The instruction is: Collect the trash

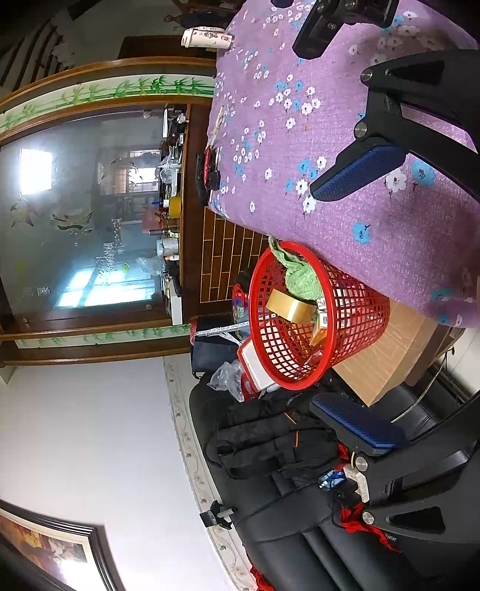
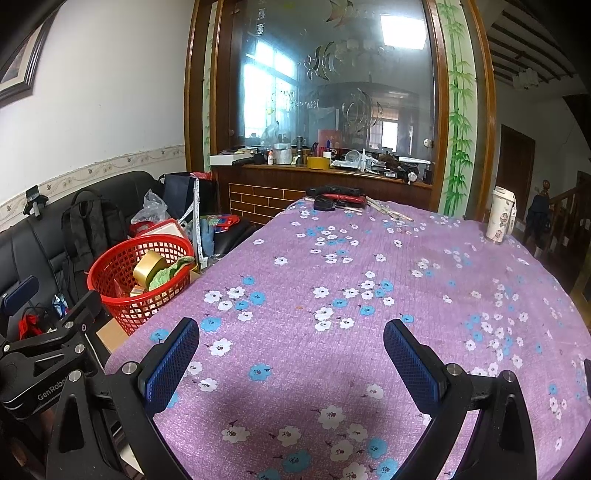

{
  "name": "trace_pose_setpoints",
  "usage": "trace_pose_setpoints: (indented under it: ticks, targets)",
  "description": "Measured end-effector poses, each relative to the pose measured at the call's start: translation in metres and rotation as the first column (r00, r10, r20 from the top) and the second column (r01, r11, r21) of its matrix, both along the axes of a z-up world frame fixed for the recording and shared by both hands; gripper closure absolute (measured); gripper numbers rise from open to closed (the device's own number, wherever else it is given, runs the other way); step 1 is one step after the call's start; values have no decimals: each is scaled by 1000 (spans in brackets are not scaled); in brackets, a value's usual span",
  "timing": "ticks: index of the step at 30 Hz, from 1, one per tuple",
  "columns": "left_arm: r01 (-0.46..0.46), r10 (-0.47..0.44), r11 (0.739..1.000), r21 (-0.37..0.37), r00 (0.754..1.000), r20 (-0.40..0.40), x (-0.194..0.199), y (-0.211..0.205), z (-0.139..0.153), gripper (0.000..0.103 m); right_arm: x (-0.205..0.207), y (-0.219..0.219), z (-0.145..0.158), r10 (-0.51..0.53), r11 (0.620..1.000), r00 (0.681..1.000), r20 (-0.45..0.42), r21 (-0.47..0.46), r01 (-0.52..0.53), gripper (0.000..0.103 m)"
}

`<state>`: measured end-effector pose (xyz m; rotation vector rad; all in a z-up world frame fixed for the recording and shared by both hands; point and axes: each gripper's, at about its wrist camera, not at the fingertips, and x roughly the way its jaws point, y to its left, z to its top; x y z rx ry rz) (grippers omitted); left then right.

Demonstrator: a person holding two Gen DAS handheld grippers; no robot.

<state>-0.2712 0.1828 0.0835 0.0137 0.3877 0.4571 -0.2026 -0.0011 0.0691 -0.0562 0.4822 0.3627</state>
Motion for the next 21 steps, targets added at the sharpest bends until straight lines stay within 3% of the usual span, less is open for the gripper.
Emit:
trace_pose_setpoints:
  ticks: [21]
  targets:
    - [48, -48, 998, 37, 999, 1, 13, -10, 6, 0, 13, -7, -5, -25, 1000, 999, -38, 7, 25, 2]
